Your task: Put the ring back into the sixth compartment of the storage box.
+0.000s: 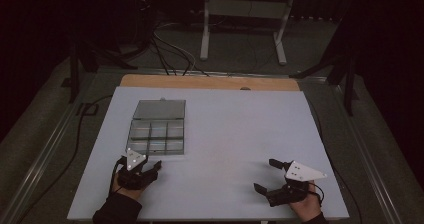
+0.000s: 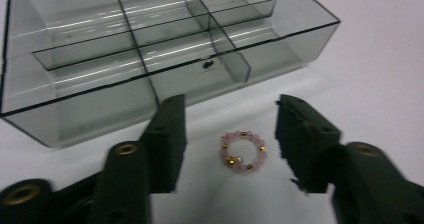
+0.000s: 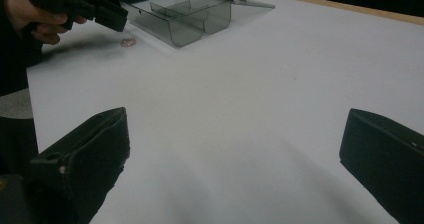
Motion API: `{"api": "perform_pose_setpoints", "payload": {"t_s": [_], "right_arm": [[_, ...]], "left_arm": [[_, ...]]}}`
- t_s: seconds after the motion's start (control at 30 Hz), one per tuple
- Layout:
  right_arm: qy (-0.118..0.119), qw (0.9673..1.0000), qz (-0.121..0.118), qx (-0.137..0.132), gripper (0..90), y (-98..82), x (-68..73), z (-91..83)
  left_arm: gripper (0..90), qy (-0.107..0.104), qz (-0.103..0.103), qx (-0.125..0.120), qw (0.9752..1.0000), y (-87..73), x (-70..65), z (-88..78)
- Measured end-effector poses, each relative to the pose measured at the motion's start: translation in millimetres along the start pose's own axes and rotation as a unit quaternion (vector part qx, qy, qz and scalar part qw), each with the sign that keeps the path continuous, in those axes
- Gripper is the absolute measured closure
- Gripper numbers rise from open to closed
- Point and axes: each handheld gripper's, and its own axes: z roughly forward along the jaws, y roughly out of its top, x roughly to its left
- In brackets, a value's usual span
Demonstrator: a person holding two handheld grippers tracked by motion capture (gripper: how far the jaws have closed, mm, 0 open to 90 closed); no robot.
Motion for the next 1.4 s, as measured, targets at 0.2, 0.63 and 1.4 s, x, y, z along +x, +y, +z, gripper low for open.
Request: {"api": "perform_pose_setpoints", "payload": {"t_s": [0.2, 0.63, 1.4], "right_arm": [[-0.001, 1.0, 0.0, 0.002, 0.0, -0.3, 0.1, 0.5], [0.002, 1.0, 0.002, 0.002, 0.0, -0.3, -0.1, 0.1], [-0.002, 1.0, -0.002, 0.005, 0.0, -0.7, 0.1, 0.2]], "left_arm": [[63.3, 0.016, 0.008, 0.006, 0.9998, -0.1, 0.9, 0.1], [72.3, -0.005, 0.017, 0.025, 0.9995, -0.7, 0.2, 9.4], [78.3, 0.008, 0.02, 0.045, 0.9988, -3.8, -5.3, 16.9]]}}
